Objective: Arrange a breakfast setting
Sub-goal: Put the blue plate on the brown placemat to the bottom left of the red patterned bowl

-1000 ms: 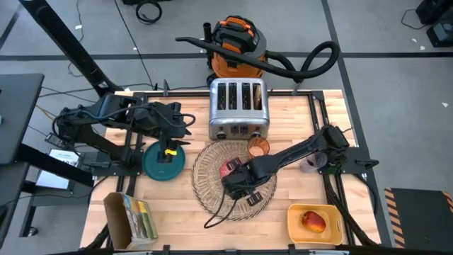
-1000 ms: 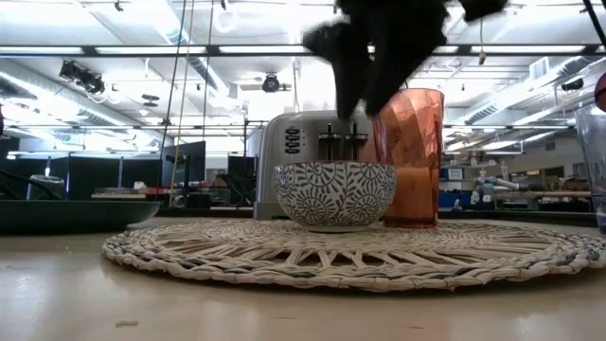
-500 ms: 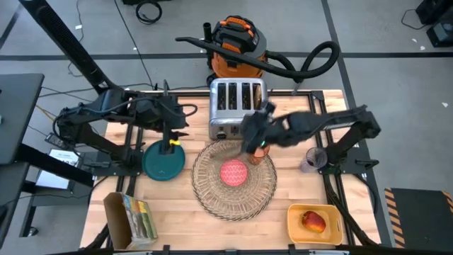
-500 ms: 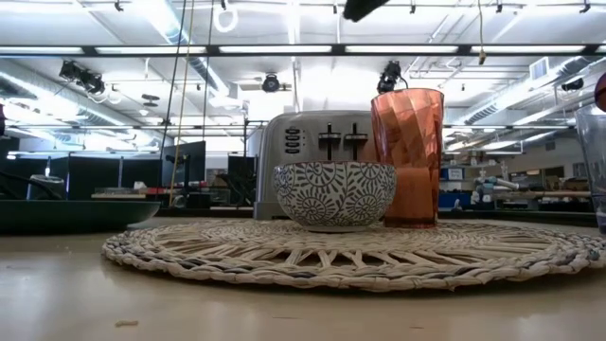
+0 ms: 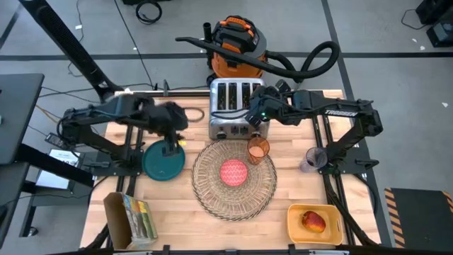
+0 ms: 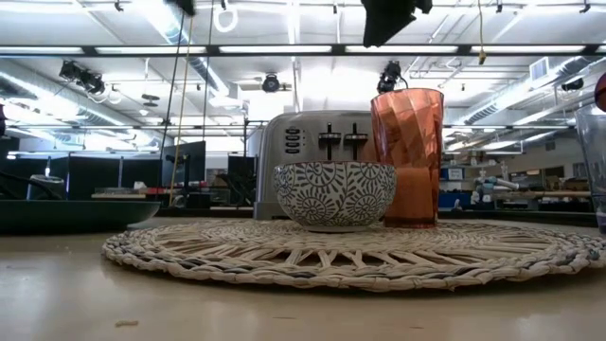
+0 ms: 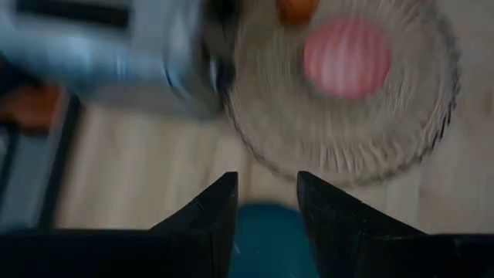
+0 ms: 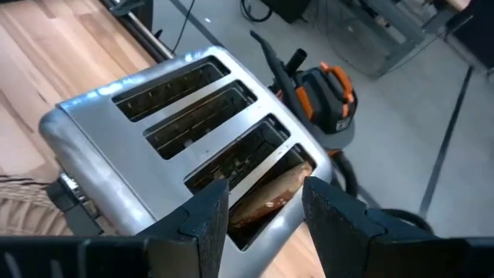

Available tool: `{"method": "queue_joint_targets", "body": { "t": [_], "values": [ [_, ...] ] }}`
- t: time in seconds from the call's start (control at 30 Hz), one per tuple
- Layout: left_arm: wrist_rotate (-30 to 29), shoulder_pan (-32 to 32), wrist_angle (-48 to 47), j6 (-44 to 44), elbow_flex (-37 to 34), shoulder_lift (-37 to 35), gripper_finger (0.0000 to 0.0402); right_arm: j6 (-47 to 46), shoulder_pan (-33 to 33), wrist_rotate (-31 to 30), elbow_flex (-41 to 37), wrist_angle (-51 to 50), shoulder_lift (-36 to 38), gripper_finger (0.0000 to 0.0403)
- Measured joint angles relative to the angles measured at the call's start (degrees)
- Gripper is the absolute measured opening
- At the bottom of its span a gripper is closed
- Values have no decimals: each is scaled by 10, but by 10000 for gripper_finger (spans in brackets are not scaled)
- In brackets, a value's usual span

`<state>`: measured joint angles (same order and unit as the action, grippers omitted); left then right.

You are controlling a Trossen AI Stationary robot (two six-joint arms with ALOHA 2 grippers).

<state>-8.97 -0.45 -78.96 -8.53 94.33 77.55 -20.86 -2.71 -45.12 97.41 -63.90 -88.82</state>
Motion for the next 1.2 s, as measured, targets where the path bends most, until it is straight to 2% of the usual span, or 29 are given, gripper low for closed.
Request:
{"method": "queue_joint_targets", "body": {
  "t": [0.17, 0.27, 0.43, 0.63, 0.83, 1.2],
  "values": [
    [0, -46, 2, -125, -114, 1, 141, 24, 13, -14, 0, 8, 0, 174],
    [1, -72, 35, -188, -193, 1, 141, 40, 28, -15, 0, 13, 0, 174],
    [30, -105, 137, -266, -320, 2, 141, 50, 57, -16, 0, 17, 0, 174],
    [37, -136, 272, -342, -432, 2, 141, 50, 89, -16, 0, 17, 0, 173],
    [11, -143, 327, -402, -486, 14, 141, 46, 101, -16, 0, 17, 0, 174],
    [-6, -151, 364, -409, -490, 113, 141, 47, 101, -13, 0, 21, -1, 174]
  ]
}}
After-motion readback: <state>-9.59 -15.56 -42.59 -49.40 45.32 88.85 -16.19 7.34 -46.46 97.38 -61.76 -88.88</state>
